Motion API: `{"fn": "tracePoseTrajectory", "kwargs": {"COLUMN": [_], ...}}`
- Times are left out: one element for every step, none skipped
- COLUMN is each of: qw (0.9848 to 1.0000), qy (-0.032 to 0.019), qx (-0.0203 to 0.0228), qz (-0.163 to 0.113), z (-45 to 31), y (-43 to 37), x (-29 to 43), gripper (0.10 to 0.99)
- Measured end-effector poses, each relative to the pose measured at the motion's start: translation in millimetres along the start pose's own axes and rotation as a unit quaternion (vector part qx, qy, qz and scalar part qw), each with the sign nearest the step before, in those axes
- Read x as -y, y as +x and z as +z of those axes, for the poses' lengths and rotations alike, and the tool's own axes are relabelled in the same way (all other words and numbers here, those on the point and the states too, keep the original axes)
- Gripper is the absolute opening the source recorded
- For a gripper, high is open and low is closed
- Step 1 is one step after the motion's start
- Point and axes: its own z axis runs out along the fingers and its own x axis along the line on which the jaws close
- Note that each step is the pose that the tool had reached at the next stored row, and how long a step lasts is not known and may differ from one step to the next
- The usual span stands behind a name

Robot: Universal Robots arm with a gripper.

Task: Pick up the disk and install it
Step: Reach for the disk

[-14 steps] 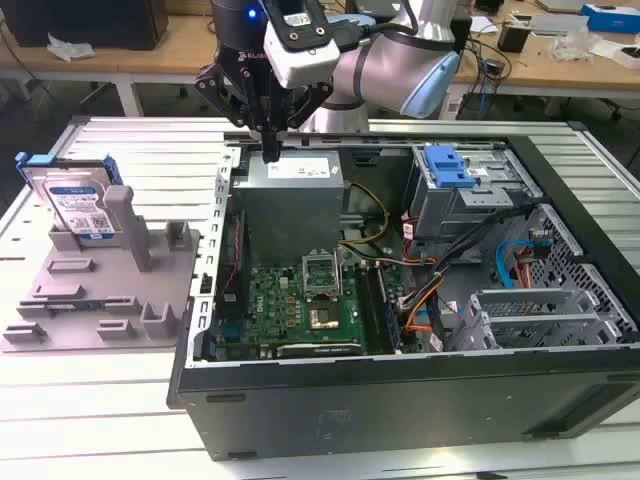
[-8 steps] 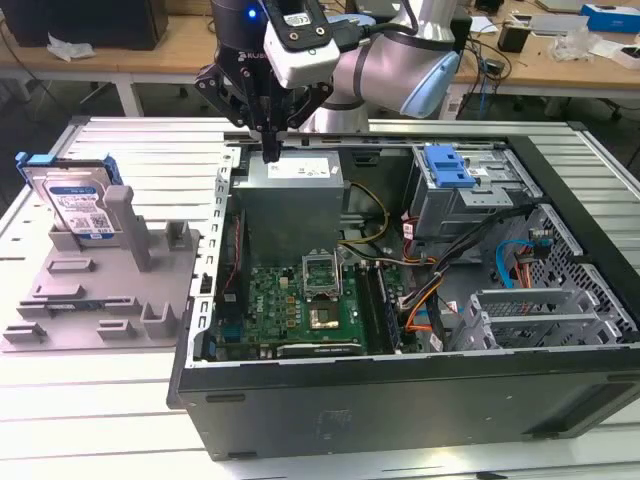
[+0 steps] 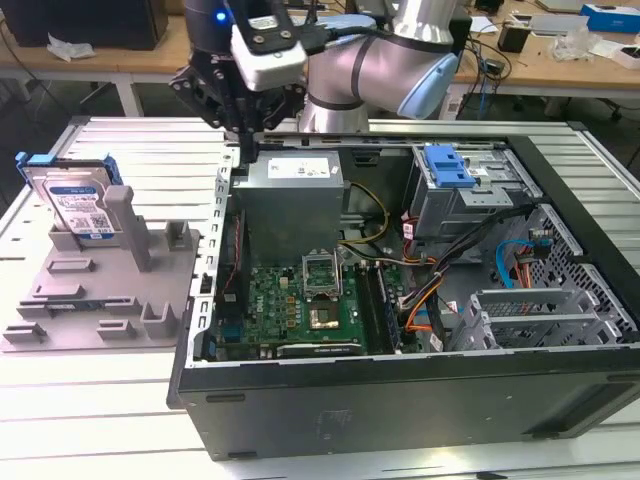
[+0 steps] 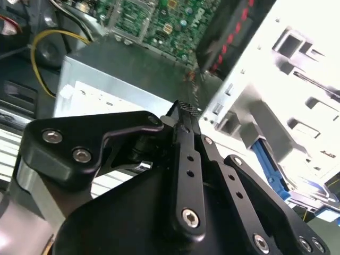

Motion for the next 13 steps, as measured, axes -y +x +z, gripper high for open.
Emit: {"fn": "tracePoseTrajectory", "kwargs": {"qw": [1.0,1.0,1.0,1.0,1.0,1.0,1.0,1.0,1.0,1.0,1.0,1.0,1.0], "qy": [0.0001,0.0001,0.0001,0.0,0.0,0.0,0.0001,0.0001,0.0,0.0,0.0,0.0,0.0], "qx": [-0.0001,-0.0002,-0.0002,-0.0003,-0.0003,-0.0004,-0.0005,-0.0005,-0.0005,-0.0005,-0.0006,-0.0006,-0.0005], "qz": [0.0,0.0,0.0,0.0,0.0,0.0,0.0,0.0,0.0,0.0,0.0,0.0,0.0], "z": [0.6,1.0,1.6,2.2,2.8,3.1,3.8,4.7,5.1,5.5,5.9,6.4,7.0], "y": [6.1,9.5,14.5,20.1,24.8,28.1,35.3,41.6,44.9,48.6,52.1,55.8,61.2], "x": [-1.8,-2.8,-4.4,-6.5,-8.3,-9.7,-13.0,-16.6,-18.6,-20.8,-22.8,-24.7,-27.2], "gripper": [0.106,0.106,0.106,0.106,0.106,0.106,0.106,0.106,0.106,0.106,0.106,0.106,0.106]}}
